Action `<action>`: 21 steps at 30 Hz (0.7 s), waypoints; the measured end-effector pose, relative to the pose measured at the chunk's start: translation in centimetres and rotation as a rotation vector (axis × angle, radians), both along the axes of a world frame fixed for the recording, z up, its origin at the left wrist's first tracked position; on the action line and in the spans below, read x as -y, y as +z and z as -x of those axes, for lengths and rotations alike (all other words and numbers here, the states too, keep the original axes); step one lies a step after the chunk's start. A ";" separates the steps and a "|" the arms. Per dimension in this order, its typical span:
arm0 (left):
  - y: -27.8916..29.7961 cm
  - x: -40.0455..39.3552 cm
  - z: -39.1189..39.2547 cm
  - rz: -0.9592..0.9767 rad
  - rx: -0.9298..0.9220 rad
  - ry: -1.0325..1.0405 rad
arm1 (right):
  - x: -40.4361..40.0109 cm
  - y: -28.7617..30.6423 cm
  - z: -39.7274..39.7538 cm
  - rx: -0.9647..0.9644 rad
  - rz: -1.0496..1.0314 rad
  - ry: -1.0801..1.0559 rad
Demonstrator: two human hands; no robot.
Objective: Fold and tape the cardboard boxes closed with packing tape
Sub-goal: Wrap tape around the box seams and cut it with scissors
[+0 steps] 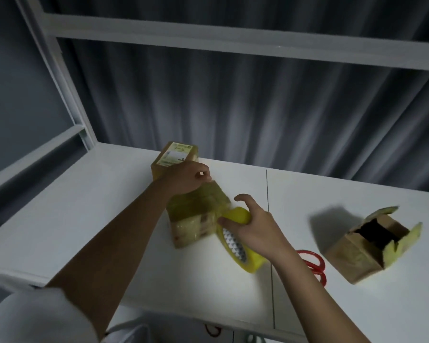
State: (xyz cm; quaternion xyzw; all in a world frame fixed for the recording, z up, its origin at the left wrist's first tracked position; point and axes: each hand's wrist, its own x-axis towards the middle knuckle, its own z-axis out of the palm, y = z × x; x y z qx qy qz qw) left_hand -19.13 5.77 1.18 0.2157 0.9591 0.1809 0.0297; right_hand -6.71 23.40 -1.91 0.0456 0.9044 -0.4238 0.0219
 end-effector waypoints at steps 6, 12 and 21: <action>-1.2 0.7 1.9 -0.074 0.034 0.007 | 1.6 -0.2 1.4 -0.036 -0.016 -0.026; -2.9 1.5 2.4 -0.219 0.099 0.075 | -0.8 0.9 4.5 0.017 -0.159 0.049; -4.1 3.0 0.0 -0.270 -0.009 0.194 | -2.8 2.6 8.2 0.069 -0.267 0.177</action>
